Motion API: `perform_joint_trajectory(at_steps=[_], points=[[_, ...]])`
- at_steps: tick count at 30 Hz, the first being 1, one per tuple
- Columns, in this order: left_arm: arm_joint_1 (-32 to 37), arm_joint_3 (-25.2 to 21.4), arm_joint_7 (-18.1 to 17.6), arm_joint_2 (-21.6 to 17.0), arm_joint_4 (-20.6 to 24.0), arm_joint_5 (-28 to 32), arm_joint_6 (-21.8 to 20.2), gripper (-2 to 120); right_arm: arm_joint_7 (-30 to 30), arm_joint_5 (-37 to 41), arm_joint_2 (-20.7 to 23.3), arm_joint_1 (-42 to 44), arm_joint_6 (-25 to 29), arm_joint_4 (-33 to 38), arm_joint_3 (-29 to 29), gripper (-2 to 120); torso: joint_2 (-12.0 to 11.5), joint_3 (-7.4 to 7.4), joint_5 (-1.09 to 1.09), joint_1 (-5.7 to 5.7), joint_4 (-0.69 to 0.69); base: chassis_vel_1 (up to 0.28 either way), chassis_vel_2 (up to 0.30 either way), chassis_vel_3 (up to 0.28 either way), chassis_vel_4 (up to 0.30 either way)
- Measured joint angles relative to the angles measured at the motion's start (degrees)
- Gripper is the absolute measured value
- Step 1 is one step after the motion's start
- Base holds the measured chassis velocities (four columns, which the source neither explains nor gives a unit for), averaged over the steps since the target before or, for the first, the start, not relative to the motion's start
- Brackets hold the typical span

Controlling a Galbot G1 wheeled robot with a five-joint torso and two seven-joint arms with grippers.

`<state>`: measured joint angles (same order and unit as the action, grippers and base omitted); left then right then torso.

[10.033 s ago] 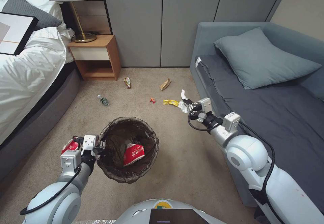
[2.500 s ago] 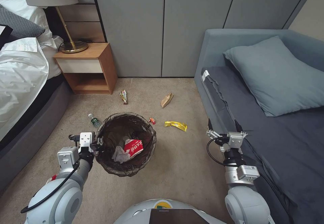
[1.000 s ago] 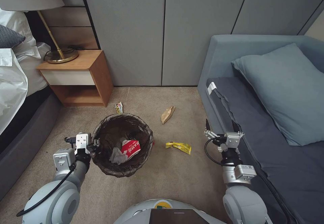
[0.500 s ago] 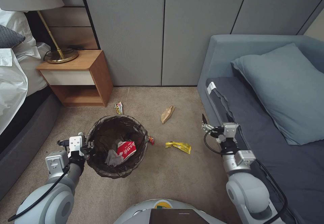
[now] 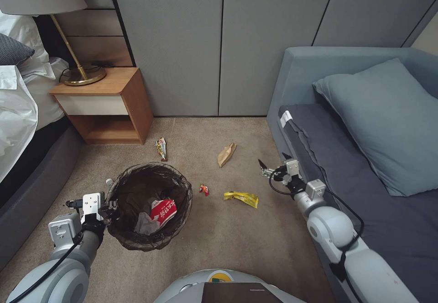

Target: Pick up the trash bin, then pick up the garbage from the floor and place it into the trash bin.

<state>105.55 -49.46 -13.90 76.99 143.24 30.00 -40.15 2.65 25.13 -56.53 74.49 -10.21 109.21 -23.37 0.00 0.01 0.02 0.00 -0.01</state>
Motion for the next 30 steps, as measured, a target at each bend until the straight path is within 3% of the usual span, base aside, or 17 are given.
perform_joint_trajectory(at_steps=[6,10,12,15,30], points=[[0.10,0.43,-0.44,0.20,0.00,0.06,-0.37,2,3.02,4.26,2.84,-8.73,-3.15,-6.00,5.77,100,0.00,0.00,0.00,0.00,0.04,0.000,0.000,0.000,0.000],[0.27,1.01,-0.83,0.43,0.00,-0.13,-0.54,2,9.93,5.84,4.40,-14.22,-8.37,-10.48,8.36,100,0.00,0.00,-0.02,0.00,0.01,0.000,0.000,0.000,0.000],[0.79,1.16,-0.92,0.84,0.00,-0.32,-0.54,2,16.44,5.59,4.83,-18.24,-11.59,-15.11,10.00,100,0.00,0.00,-0.01,0.00,0.01,0.000,0.000,0.000,0.000],[1.05,1.14,-0.96,1.00,0.00,-0.35,-0.54,2,19.27,5.38,4.77,-21.29,-12.77,-19.12,11.99,100,0.00,0.00,-0.02,0.00,0.02,0.000,0.000,0.000,0.000],[0.79,0.97,-0.96,0.45,0.00,-0.37,-0.61,2,24.84,0.98,-0.19,-32.68,-10.94,-37.15,22.63,100,0.00,0.00,-0.03,0.00,0.02,0.000,0.000,0.000,0.000]])
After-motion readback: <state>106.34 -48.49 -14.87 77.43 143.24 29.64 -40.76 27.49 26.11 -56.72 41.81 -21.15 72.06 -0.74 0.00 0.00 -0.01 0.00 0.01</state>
